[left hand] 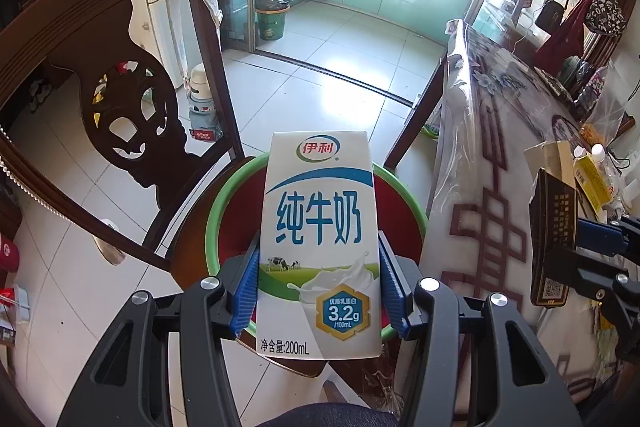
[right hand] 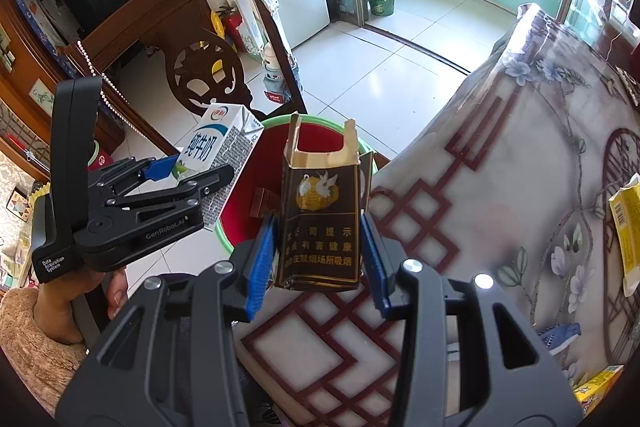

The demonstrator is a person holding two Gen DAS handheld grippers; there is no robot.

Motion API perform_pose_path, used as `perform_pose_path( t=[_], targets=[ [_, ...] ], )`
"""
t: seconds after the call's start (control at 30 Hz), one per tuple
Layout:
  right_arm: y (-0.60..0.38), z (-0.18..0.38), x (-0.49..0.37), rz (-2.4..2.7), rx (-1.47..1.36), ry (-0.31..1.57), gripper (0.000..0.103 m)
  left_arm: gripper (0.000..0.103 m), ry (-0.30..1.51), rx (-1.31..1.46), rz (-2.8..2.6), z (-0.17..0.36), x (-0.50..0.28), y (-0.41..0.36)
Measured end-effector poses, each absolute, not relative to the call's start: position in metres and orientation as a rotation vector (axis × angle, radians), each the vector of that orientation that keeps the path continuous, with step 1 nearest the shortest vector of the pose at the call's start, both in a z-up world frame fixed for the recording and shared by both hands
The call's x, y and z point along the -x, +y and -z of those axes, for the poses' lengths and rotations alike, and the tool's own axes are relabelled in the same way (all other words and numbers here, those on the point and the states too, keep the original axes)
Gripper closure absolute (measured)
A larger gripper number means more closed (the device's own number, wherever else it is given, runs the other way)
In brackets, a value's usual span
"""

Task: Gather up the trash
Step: 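Open both grippers to drop the carton and pack into the bucket, then grasp the yellow iced-tea carton with the left gripper while the right grasps the clear plastic bag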

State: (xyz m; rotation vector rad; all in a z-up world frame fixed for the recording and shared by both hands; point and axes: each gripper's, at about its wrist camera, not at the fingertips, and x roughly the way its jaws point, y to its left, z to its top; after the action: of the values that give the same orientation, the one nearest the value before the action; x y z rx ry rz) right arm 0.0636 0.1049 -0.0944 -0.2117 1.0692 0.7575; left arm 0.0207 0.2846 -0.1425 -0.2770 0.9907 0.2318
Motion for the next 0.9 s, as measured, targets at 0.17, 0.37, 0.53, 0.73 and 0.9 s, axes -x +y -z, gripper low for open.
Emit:
perform_pose_path(
  t=[0.17, 0.37, 0.53, 0.73, 0.9],
  targets=[
    [0.112, 0.096, -0.067, -0.76, 0.222, 1.067, 0.061, 0.043, 1.002, 0.302, -0.248, 0.146, -0.025, 0.291],
    [0.102, 0.083, -0.067, -0.764, 0.184, 1.018, 0.03, 0.025, 0.949, 0.332, -0.281, 0.136, -0.019, 0.294],
    [0.062, 0.077, -0.065, -0.722, 0.128, 1.011, 0.03, 0.025, 0.933, 0.289, -0.24, 0.126, -0.019, 0.275],
    [-0.019, 0.077, -0.07, -0.56, 0.009, 1.014, 0.026, 0.025, 0.923, 0.21, -0.143, 0.112, -0.03, 0.231],
    [-0.086, 0.077, -0.068, -0.421, 0.005, 0.983, 0.025, 0.025, 0.904, 0.179, -0.046, 0.095, -0.036, 0.192]
  ],
)
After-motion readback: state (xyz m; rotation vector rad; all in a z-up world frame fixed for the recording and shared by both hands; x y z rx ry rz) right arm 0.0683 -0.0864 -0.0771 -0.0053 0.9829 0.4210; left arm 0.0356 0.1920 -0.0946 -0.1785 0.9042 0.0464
